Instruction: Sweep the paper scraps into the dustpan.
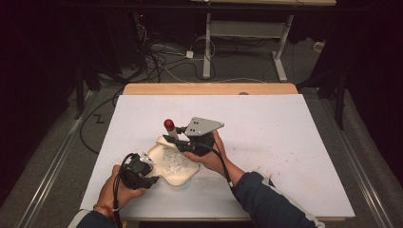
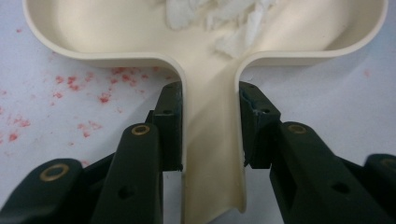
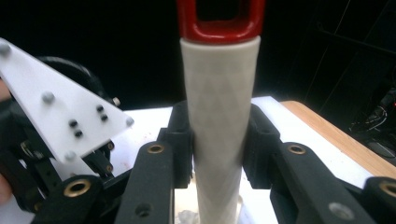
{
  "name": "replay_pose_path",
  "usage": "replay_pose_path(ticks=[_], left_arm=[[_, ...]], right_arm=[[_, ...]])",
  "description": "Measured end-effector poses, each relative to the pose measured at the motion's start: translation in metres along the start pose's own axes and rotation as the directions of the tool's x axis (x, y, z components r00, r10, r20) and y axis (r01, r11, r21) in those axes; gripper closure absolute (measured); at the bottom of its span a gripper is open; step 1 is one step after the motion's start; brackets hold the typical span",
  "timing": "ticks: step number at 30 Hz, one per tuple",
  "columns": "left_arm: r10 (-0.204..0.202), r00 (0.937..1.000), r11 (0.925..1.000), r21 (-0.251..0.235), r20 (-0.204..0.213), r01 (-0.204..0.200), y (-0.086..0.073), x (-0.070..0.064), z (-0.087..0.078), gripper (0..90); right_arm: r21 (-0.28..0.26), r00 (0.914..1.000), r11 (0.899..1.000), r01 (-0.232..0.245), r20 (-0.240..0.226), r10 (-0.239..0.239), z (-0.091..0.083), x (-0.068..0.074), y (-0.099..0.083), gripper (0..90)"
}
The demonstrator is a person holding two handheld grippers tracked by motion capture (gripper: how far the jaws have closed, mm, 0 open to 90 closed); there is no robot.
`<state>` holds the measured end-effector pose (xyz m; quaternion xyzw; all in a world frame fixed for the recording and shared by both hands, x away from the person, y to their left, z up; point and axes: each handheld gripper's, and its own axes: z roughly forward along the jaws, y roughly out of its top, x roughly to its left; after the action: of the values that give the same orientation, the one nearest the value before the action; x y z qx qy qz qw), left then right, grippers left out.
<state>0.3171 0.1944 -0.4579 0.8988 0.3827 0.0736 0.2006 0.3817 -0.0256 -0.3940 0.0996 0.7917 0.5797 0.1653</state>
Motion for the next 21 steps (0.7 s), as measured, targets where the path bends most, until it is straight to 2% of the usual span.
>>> replay_pose_path(ticks=[4, 8, 12, 15, 18, 21], left_arm=[[-0.006, 1.0, 1.0, -0.005, -0.003, 0.006, 0.0, -0.001, 0.001, 63.5], [0.002, 0.9999, 1.0, -0.004, -0.015, -0.002, 0.001, -0.003, 0.001, 63.5], [-0.002, 0.9999, 1.0, -0.008, -0.014, 0.001, 0.0, -0.005, 0.002, 63.4], [-0.002, 0.9999, 1.0, -0.005, -0.011, 0.002, -0.001, -0.005, 0.003, 63.4], [0.004, 0.9999, 0.9999, -0.009, -0.016, -0.004, -0.001, -0.005, 0.003, 63.4], [0.001, 0.9998, 0.9999, -0.011, -0.021, -0.001, -0.001, -0.006, 0.003, 63.3]], right_arm=[[-0.02, 1.0, 1.0, 0.007, -0.003, -0.007, -0.004, 0.004, 0.005, 70.4], [-0.01, 0.9982, 0.999, 0.051, 0.032, -0.051, -0.007, 0.008, 0.013, 70.4], [-0.035, 0.9989, 0.999, 0.017, 0.044, -0.016, -0.013, 0.002, 0.023, 70.4], [-0.042, 0.996, 0.998, 0.047, 0.079, -0.043, -0.024, 0.0, 0.032, 70.4], [-0.046, 0.996, 0.999, 0.027, 0.086, -0.023, -0.03, -0.002, 0.033, 70.4], [-0.061, 0.993, 0.998, 0.006, 0.118, 0.002, -0.045, -0.007, 0.029, 70.4]])
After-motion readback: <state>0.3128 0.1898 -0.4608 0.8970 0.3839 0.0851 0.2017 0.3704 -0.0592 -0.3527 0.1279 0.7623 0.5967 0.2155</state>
